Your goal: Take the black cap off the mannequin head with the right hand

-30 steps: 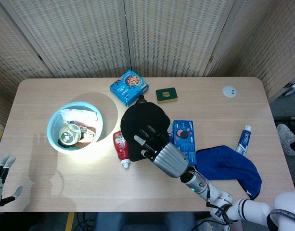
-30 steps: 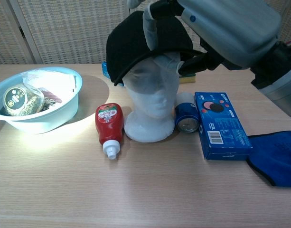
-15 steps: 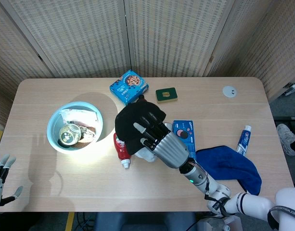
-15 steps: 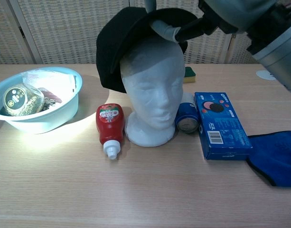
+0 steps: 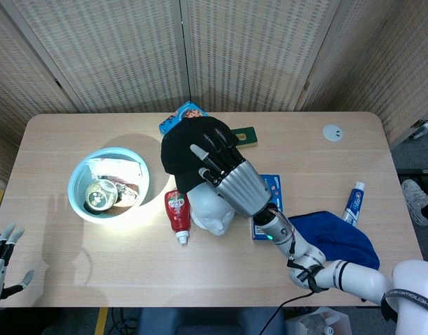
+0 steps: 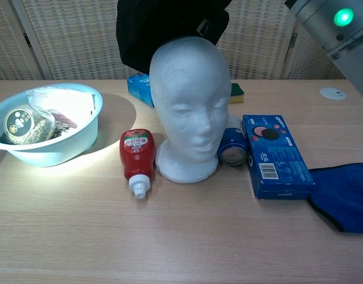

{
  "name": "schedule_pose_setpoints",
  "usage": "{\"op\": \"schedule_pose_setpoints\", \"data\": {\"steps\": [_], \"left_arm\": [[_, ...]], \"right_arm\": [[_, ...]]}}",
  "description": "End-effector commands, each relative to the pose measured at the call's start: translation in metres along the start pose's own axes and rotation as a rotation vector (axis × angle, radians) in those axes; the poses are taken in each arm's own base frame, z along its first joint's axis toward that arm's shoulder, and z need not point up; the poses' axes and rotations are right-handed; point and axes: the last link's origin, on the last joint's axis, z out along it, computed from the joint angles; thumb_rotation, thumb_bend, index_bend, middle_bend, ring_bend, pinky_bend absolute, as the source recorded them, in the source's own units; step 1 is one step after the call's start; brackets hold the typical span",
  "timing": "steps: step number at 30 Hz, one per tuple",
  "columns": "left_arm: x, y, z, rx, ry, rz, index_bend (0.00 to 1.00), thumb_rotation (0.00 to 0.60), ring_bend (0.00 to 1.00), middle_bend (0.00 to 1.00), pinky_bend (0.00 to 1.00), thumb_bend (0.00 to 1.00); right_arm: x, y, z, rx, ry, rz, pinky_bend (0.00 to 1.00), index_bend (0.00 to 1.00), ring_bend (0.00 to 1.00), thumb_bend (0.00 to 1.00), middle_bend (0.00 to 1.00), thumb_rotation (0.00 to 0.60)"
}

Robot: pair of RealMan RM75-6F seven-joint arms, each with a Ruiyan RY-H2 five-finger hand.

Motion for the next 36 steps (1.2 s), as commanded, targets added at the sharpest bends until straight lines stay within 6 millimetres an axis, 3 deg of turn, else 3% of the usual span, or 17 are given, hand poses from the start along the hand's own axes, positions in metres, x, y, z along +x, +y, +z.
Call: {"op": "schedule_pose_setpoints", "data": {"steps": [1,9,18,24,36], "left_arm": [[0.000,-0.001,-0.001,0.001,-0.001,0.000,0.02,0.600,0.07,0.00,0.01,0.25],[-0.001,0.000,-0.002,-0.002,-0.002,0.001,0.02,0.600,0.07,0.00,0.01,0.25],[-0.002,0.003,-0.002,-0.007,-0.004,0.005,0.02,0.600,0.07,0.00,0.01,0.25],[-0.003,0.005,-0.002,-0.011,-0.009,0.008,0.02,0.600,0.07,0.00,0.01,0.25],[-0.003,0.007,-0.004,-0.003,-0.011,0.018,0.02,0.600,0.07,0.00,0.01,0.25]], "right_arm": [[0.002,0.007,0.004,-0.015,0.010,-0.010,0.00,0.70,0.01,0.46,0.25,0.600],[0.018,0.038,0.003,-0.089,0.043,-0.042,0.00,0.70,0.00,0.46,0.25,0.600],[0.027,0.072,-0.022,-0.154,0.006,-0.082,0.00,0.70,0.00,0.46,0.25,0.600],[0.020,0.089,-0.051,-0.172,-0.058,-0.101,0.00,0.70,0.01,0.46,0.25,0.600],[-0.009,0.102,-0.092,-0.223,-0.114,0.000,0.00,0.70,0.02,0.46,0.26,0.600]]}}
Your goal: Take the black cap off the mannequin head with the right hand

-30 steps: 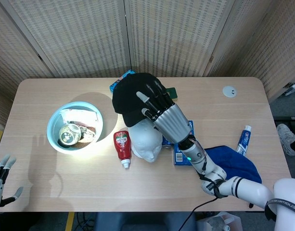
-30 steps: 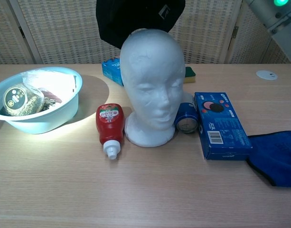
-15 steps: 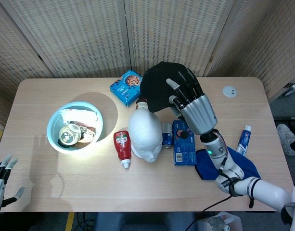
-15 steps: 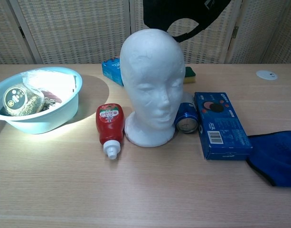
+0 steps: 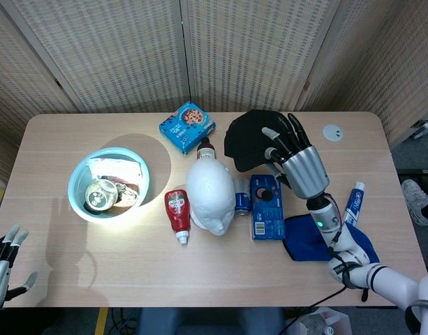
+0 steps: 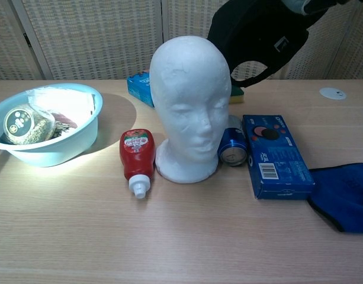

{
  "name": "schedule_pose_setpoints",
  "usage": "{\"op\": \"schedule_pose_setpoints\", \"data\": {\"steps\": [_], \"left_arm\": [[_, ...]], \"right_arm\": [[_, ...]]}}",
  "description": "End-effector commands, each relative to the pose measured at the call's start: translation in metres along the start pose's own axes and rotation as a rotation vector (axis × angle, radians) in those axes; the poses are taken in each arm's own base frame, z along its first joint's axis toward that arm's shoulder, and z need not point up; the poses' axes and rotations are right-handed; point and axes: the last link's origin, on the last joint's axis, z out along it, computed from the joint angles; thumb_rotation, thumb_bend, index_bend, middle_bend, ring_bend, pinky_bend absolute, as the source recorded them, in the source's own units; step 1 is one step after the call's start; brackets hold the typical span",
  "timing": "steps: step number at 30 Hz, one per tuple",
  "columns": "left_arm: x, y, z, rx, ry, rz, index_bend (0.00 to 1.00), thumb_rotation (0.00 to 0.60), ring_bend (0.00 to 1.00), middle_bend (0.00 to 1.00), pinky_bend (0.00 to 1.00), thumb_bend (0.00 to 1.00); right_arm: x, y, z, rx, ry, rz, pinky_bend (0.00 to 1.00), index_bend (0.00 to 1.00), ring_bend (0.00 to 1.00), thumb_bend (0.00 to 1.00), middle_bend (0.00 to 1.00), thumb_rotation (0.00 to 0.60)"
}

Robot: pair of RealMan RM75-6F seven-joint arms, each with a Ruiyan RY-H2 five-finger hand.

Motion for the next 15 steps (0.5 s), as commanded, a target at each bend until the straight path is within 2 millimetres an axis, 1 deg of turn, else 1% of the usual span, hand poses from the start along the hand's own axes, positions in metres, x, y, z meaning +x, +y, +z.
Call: {"op": "schedule_pose_setpoints", "data": {"steps": [1,6,10,15], "left_arm": [[0.000,0.000,0.000,0.000,0.002,0.001,0.02,0.600,0.07,0.00,0.01,0.25],[0.000,0.001,-0.001,0.002,0.001,0.004,0.02,0.600,0.07,0.00,0.01,0.25],[0.001,0.001,-0.002,0.005,0.003,0.003,0.02,0.600,0.07,0.00,0.01,0.25],[0.001,0.001,-0.003,0.006,0.003,0.002,0.02,0.600,0.07,0.00,0.01,0.25]], "right_arm": [[-0.013,0.004,-0.013,-0.016,-0.017,0.040,0.00,0.70,0.03,0.46,0.26,0.600],[-0.028,0.007,-0.027,-0.034,-0.035,0.095,0.00,0.70,0.04,0.46,0.27,0.600],[-0.037,0.007,-0.040,-0.042,-0.049,0.136,0.00,0.70,0.07,0.46,0.29,0.600],[-0.046,0.010,-0.055,-0.037,-0.077,0.147,0.00,0.70,0.07,0.46,0.29,0.600]]}}
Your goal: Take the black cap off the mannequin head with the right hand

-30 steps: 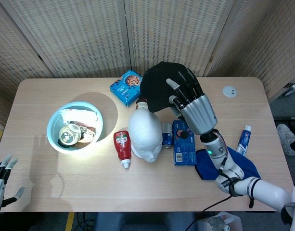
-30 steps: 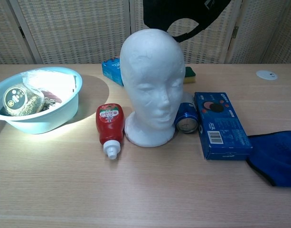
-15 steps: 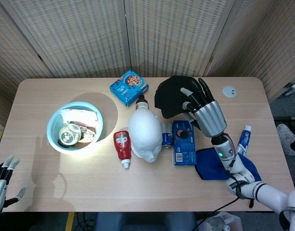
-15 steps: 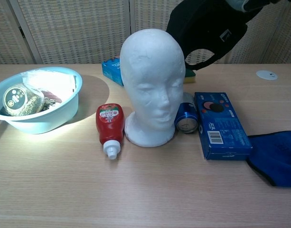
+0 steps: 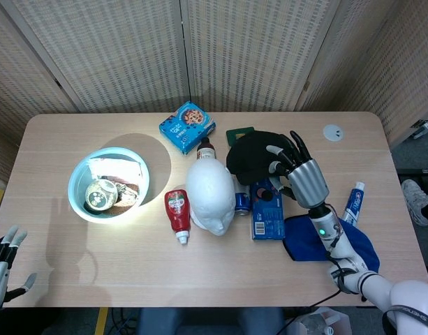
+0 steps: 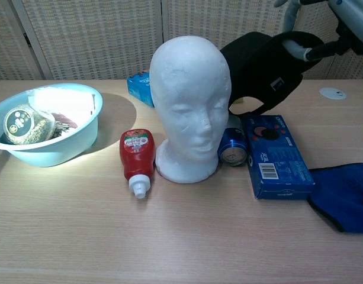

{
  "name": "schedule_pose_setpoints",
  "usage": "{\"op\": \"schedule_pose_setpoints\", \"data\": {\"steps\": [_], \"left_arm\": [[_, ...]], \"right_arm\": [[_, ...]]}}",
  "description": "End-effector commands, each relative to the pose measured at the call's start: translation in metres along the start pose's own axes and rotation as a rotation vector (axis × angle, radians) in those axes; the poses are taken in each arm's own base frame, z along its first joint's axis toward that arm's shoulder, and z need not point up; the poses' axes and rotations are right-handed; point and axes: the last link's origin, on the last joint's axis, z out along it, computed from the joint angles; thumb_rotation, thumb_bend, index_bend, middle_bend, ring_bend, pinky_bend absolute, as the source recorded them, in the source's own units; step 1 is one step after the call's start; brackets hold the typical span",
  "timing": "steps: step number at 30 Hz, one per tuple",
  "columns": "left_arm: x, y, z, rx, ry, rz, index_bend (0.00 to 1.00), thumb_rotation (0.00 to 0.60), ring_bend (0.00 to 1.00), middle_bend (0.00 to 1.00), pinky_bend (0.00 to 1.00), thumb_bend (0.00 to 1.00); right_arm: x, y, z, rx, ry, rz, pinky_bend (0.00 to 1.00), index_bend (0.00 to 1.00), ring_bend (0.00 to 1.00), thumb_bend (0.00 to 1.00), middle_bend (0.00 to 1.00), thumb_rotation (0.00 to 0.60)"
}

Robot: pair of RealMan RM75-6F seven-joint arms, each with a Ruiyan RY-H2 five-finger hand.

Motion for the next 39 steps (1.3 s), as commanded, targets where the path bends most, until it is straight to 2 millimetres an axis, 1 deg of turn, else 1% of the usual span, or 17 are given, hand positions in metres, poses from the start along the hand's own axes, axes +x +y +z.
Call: {"op": "schedule_pose_setpoints", "data": {"steps": [1,8,13,15,19,21,23,24,25,26,27,28,30,33,37,39], "left_arm": [[0.000,0.000,0.000,0.001,-0.001,0.000,0.02,0.600,0.07,0.00,0.01,0.25],[0.000,0.001,0.000,-0.003,0.000,0.001,0.02,0.600,0.07,0.00,0.01,0.25],[0.000,0.002,0.000,-0.007,-0.001,0.001,0.02,0.600,0.07,0.00,0.01,0.25],[-0.001,0.002,0.000,-0.009,-0.003,0.000,0.02,0.600,0.07,0.00,0.01,0.25],[-0.001,0.003,-0.001,-0.010,-0.001,0.000,0.02,0.600,0.07,0.00,0.01,0.25],[-0.001,0.002,-0.001,-0.006,-0.002,0.000,0.02,0.600,0.07,0.00,0.01,0.25],[-0.001,0.002,-0.001,-0.005,-0.004,0.000,0.02,0.600,0.07,0.00,0.01,0.25],[-0.002,0.002,-0.001,-0.006,-0.006,0.000,0.02,0.600,0.07,0.00,0.01,0.25],[-0.002,0.002,-0.001,-0.007,-0.007,0.001,0.02,0.600,0.07,0.00,0.01,0.25],[-0.002,0.003,-0.001,-0.009,-0.008,0.001,0.02,0.600,0.07,0.00,0.01,0.25],[-0.003,0.003,-0.001,-0.010,-0.009,0.001,0.02,0.600,0.07,0.00,0.01,0.25],[-0.003,0.004,-0.001,-0.011,-0.009,0.001,0.02,0.600,0.07,0.00,0.01,0.25],[-0.003,0.004,0.000,-0.012,-0.008,0.000,0.02,0.600,0.07,0.00,0.01,0.25],[-0.003,0.005,0.000,-0.015,-0.009,0.002,0.02,0.600,0.07,0.00,0.01,0.25],[-0.003,0.005,0.001,-0.017,-0.010,0.003,0.02,0.600,0.07,0.00,0.01,0.25],[-0.003,0.005,0.001,-0.017,-0.010,0.002,0.02,0.600,0.07,0.00,0.01,0.25]], "right_arm": [[-0.007,0.001,-0.013,-0.003,-0.019,0.021,0.00,0.71,0.08,0.46,0.29,0.600],[-0.010,0.009,-0.031,-0.006,-0.037,0.034,0.00,0.71,0.08,0.46,0.29,0.600],[-0.011,0.010,-0.046,0.015,-0.075,0.030,0.00,0.71,0.08,0.46,0.29,0.600],[-0.011,0.009,-0.052,0.023,-0.090,0.028,0.00,0.71,0.08,0.44,0.29,0.600],[-0.009,0.009,-0.063,0.043,-0.107,0.014,0.00,0.70,0.08,0.33,0.29,0.600],[-0.008,0.011,-0.069,0.040,-0.118,-0.001,0.00,0.71,0.07,0.25,0.27,0.600],[-0.007,0.012,-0.075,0.033,-0.137,-0.014,0.00,0.69,0.05,0.14,0.25,0.600],[-0.007,0.013,-0.077,0.028,-0.145,-0.020,0.00,0.67,0.03,0.08,0.23,0.600],[-0.007,0.013,-0.080,0.023,-0.157,-0.025,0.00,0.64,0.02,0.05,0.21,0.600],[-0.007,0.014,-0.083,0.011,-0.176,-0.028,0.00,0.60,0.01,0.01,0.18,0.600],[-0.008,0.014,-0.086,-0.001,-0.194,-0.028,0.00,0.55,0.00,0.00,0.15,0.600],[-0.008,0.014,-0.089,-0.014,-0.210,-0.030,0.00,0.50,0.00,0.00,0.12,0.600],[-0.006,0.013,-0.092,-0.032,-0.236,-0.044,0.00,0.35,0.00,0.00,0.04,0.600],[-0.002,0.009,-0.096,-0.043,-0.272,-0.060,0.00,0.17,0.00,0.00,0.00,0.600],[0.002,0.001,-0.098,-0.041,-0.322,-0.086,0.00,0.02,0.00,0.00,0.00,0.600],[0.004,-0.004,-0.097,-0.033,-0.340,-0.090,0.00,0.00,0.00,0.00,0.00,0.600]]}}
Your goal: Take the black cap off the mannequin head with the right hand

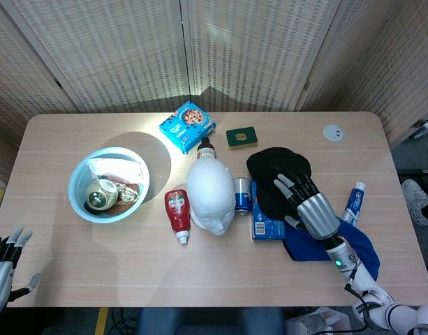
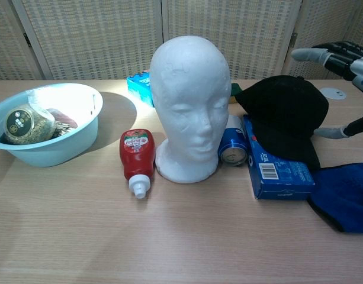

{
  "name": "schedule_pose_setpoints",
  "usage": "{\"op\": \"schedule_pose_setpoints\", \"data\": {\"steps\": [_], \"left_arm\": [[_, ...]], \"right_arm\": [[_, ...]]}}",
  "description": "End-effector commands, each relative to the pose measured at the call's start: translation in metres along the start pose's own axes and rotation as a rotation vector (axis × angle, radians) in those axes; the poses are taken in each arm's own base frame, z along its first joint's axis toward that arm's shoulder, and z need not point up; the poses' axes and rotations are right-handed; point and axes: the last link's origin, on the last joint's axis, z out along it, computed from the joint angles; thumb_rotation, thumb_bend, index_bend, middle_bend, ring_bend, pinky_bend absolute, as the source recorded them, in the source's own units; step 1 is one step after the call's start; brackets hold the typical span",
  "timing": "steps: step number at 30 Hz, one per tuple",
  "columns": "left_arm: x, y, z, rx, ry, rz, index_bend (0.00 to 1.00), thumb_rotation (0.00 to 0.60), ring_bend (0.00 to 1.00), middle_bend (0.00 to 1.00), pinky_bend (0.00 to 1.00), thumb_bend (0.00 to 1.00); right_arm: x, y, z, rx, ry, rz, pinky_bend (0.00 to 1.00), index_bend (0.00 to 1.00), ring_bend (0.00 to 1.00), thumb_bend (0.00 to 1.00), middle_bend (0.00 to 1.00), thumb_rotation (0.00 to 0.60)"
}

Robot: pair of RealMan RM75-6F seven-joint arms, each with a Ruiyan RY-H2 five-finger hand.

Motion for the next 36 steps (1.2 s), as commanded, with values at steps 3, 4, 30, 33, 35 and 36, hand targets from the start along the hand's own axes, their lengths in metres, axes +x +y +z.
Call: {"op": "schedule_pose_setpoints", "data": {"steps": [3,4,30,33,35,36], "left_arm": [[0.000,-0.001,-0.001,0.003,0.001,-0.001,0.02,0.600,0.07,0.00,0.01,0.25],[0.000,-0.001,-0.001,0.005,0.001,-0.002,0.02,0.600,0.07,0.00,0.01,0.25],[0.004,0.000,0.010,-0.019,0.018,-0.003,0.02,0.600,0.07,0.00,0.01,0.25],[0.005,0.002,0.012,-0.029,0.021,-0.003,0.02,0.600,0.07,0.00,0.01,0.25],[0.005,0.003,0.013,-0.033,0.024,-0.004,0.02,0.600,0.07,0.00,0.01,0.25],[0.005,0.004,0.013,-0.034,0.024,-0.004,0.02,0.600,0.07,0.00,0.01,0.25]], "right_arm": [[0.010,-0.010,-0.003,0.022,-0.068,-0.049,0.00,0.00,0.00,0.00,0.00,0.600],[0.011,-0.013,-0.002,0.031,-0.069,-0.051,0.00,0.00,0.00,0.00,0.00,0.600],[0.106,0.007,-0.080,-0.248,-0.084,-0.141,0.28,0.23,0.20,0.00,0.28,0.600],[0.112,0.013,-0.095,-0.296,-0.125,-0.141,0.28,0.23,0.21,0.00,0.28,0.600],[0.115,0.018,-0.104,-0.326,-0.152,-0.129,0.28,0.23,0.21,0.00,0.28,0.600],[0.115,0.020,-0.108,-0.336,-0.166,-0.125,0.28,0.23,0.21,0.00,0.28,0.600]]}}
